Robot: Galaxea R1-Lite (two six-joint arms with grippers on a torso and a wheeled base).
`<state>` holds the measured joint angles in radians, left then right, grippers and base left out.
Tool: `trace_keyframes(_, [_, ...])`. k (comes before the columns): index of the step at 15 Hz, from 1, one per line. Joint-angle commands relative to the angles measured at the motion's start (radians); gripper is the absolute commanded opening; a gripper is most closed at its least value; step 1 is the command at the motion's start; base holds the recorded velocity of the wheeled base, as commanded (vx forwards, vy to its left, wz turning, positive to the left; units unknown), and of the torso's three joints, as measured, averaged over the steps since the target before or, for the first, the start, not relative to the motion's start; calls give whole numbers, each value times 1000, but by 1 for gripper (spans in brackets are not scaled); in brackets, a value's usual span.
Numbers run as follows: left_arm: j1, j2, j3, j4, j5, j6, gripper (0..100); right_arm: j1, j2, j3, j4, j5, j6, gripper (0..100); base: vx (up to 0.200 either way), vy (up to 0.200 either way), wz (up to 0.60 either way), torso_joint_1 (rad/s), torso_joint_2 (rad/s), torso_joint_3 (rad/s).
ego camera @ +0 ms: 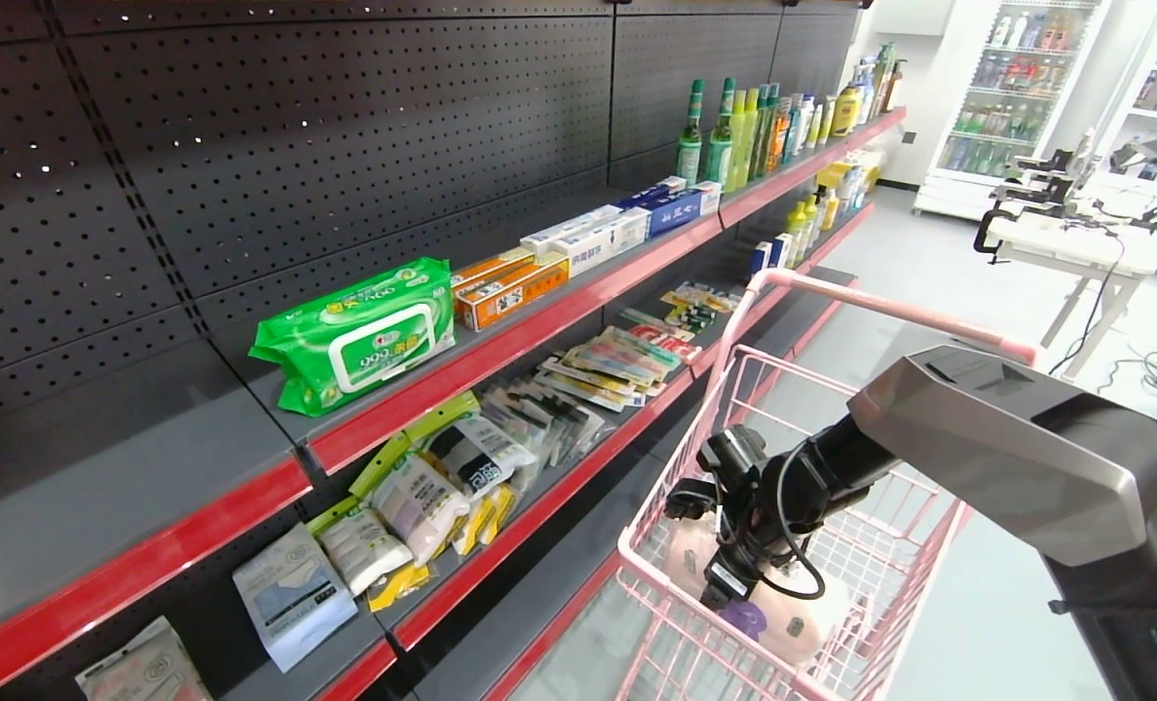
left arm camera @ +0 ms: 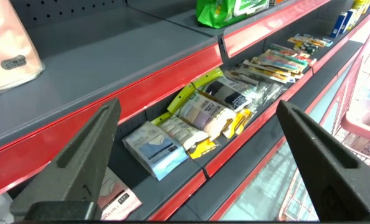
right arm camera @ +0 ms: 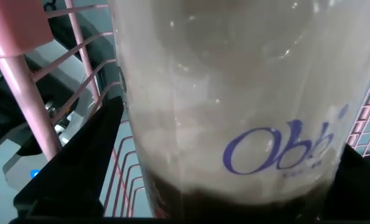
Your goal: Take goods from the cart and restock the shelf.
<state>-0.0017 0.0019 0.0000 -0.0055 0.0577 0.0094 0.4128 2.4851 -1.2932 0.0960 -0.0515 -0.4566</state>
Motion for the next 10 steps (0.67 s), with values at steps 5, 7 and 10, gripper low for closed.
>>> trace_keyframes(5, [0, 0, 0, -1, 1, 0, 100, 9, 15, 5, -21, -24, 13, 0, 0, 0, 0, 0, 0, 0])
trace_keyframes(7, [0, 0, 0, -1, 1, 0, 100, 3, -38, 40, -19, -25, 67, 0, 0, 0, 0, 0, 0, 0])
trace_keyframes(10, [0, 0, 0, -1, 1, 0, 100, -37, -173, 87, -18, -53, 128, 0, 0, 0, 0, 0, 0, 0])
